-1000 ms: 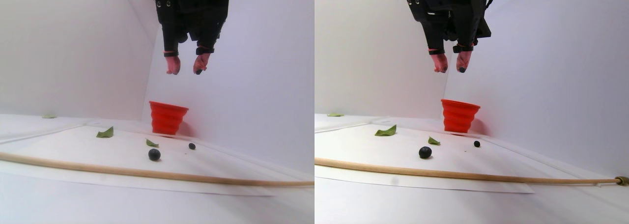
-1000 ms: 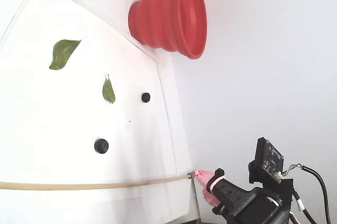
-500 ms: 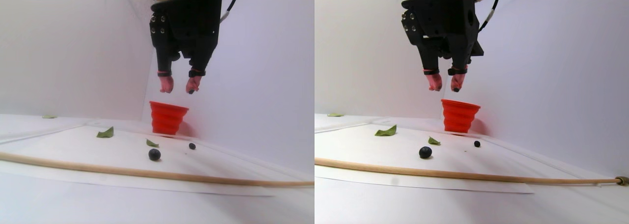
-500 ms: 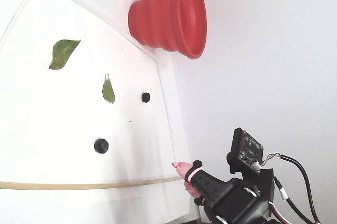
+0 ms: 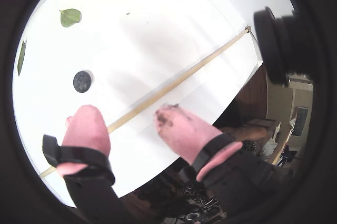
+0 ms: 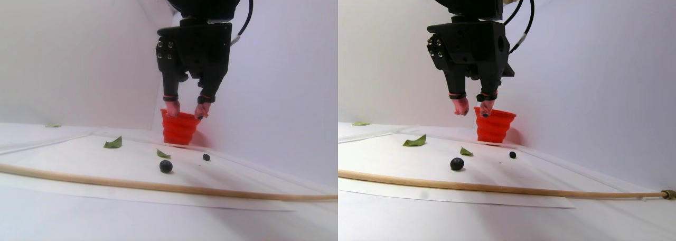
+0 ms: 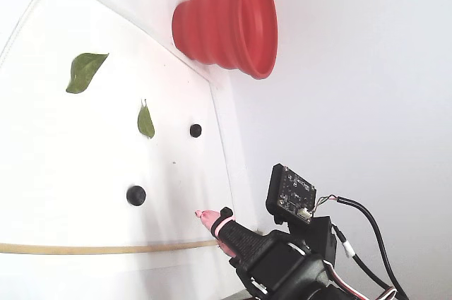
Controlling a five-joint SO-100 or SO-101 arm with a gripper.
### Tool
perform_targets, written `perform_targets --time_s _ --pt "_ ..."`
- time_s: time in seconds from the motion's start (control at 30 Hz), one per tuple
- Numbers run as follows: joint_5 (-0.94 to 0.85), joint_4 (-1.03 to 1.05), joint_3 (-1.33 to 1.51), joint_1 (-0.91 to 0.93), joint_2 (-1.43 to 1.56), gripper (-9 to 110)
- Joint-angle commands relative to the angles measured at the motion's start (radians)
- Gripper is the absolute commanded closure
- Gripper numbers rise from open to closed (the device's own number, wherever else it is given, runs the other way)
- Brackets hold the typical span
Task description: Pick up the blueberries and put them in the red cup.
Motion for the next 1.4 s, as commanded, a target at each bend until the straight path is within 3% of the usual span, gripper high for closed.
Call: perform_targets --time_s 0.0,1.37 --pt "-0.008 -0.048 -0.064 -0.006 -0.011 82" --pt "0.038 -0.258 -0.224 -0.058 -0.4 77"
